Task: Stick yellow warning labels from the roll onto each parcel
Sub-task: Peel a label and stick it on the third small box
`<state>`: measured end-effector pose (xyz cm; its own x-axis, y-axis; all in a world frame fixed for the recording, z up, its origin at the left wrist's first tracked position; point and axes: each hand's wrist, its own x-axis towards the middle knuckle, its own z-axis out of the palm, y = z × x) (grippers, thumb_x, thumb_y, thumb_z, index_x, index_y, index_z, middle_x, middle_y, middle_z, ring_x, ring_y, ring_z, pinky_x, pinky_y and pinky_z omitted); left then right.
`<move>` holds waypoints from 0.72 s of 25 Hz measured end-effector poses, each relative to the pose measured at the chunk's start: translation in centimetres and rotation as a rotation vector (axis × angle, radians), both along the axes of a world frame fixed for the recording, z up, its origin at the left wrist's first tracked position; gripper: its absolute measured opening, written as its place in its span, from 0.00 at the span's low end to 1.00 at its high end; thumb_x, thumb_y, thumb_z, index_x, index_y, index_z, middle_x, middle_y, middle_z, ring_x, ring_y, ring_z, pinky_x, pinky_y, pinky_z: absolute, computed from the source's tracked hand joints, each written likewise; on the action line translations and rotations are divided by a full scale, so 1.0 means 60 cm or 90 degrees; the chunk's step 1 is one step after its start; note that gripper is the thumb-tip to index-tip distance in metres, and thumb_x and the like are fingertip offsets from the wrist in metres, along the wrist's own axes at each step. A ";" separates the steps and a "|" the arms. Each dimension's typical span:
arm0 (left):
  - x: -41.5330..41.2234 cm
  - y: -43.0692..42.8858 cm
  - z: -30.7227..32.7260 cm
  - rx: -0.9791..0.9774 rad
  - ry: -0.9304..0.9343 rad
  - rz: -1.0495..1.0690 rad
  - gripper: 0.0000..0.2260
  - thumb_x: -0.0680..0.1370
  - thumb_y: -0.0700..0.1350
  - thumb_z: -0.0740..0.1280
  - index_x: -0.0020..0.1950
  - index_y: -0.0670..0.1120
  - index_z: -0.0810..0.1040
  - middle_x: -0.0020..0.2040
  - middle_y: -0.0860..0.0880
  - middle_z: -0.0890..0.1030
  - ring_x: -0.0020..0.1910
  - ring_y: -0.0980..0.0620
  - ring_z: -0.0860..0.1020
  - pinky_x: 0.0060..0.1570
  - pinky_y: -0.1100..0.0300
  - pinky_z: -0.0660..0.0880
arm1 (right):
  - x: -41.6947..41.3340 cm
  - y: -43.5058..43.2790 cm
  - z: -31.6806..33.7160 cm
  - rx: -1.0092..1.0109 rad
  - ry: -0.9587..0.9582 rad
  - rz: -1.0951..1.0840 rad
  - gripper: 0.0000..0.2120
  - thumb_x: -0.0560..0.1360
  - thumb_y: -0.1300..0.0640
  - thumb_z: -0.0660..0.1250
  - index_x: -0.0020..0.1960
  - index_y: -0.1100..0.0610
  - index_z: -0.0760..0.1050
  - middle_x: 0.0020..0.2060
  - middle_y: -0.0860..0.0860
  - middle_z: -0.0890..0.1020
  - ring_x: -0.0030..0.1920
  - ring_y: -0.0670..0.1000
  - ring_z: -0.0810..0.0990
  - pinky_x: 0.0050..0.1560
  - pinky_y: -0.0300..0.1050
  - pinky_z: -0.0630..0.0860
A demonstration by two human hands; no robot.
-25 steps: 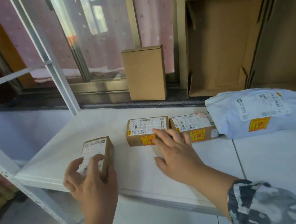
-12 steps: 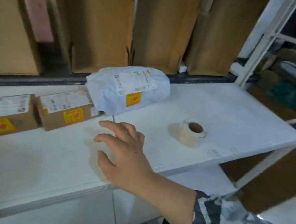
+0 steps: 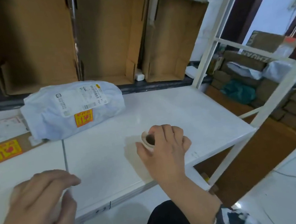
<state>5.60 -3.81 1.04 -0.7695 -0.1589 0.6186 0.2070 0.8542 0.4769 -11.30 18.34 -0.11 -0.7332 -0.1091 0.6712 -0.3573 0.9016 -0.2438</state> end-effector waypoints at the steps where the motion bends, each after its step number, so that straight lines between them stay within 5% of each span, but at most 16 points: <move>1: -0.013 0.013 0.010 -0.014 0.013 -0.011 0.11 0.75 0.46 0.60 0.50 0.51 0.82 0.51 0.55 0.79 0.51 0.54 0.77 0.51 0.45 0.74 | 0.006 -0.004 -0.002 -0.001 0.005 0.014 0.12 0.70 0.43 0.73 0.49 0.47 0.75 0.46 0.43 0.77 0.55 0.51 0.71 0.52 0.49 0.59; 4: -0.052 0.025 -0.009 -0.025 -0.081 -0.068 0.12 0.74 0.44 0.61 0.54 0.57 0.78 0.54 0.63 0.75 0.55 0.59 0.76 0.53 0.52 0.71 | 0.012 0.000 -0.005 0.036 -0.025 0.114 0.09 0.73 0.51 0.73 0.51 0.45 0.75 0.44 0.39 0.79 0.58 0.48 0.69 0.51 0.46 0.53; 10: -0.090 0.060 -0.015 0.158 -0.235 -0.094 0.24 0.78 0.43 0.67 0.73 0.57 0.68 0.67 0.64 0.65 0.65 0.59 0.75 0.64 0.66 0.73 | 0.001 0.043 0.013 0.101 -0.154 0.423 0.22 0.76 0.60 0.70 0.65 0.44 0.70 0.60 0.20 0.67 0.72 0.43 0.65 0.66 0.40 0.53; 12: -0.104 0.067 -0.016 0.210 -0.275 -0.086 0.34 0.77 0.49 0.70 0.80 0.58 0.58 0.72 0.61 0.63 0.71 0.62 0.69 0.68 0.73 0.68 | 0.009 0.021 0.009 0.063 -0.166 0.456 0.18 0.74 0.54 0.71 0.62 0.44 0.72 0.62 0.21 0.67 0.72 0.41 0.65 0.66 0.42 0.54; 14: -0.114 0.079 -0.020 0.238 -0.290 -0.097 0.40 0.75 0.54 0.72 0.81 0.59 0.54 0.74 0.59 0.64 0.72 0.63 0.69 0.71 0.67 0.68 | 0.015 0.004 0.000 0.004 -0.136 0.440 0.14 0.74 0.51 0.74 0.58 0.45 0.75 0.60 0.22 0.69 0.71 0.39 0.67 0.65 0.45 0.55; 18: -0.127 0.111 -0.025 0.264 -0.213 -0.017 0.36 0.76 0.55 0.73 0.79 0.56 0.58 0.69 0.58 0.67 0.62 0.65 0.73 0.60 0.76 0.69 | 0.012 0.002 -0.021 -0.043 -0.074 0.410 0.10 0.74 0.55 0.74 0.55 0.48 0.80 0.55 0.29 0.74 0.69 0.41 0.71 0.64 0.51 0.59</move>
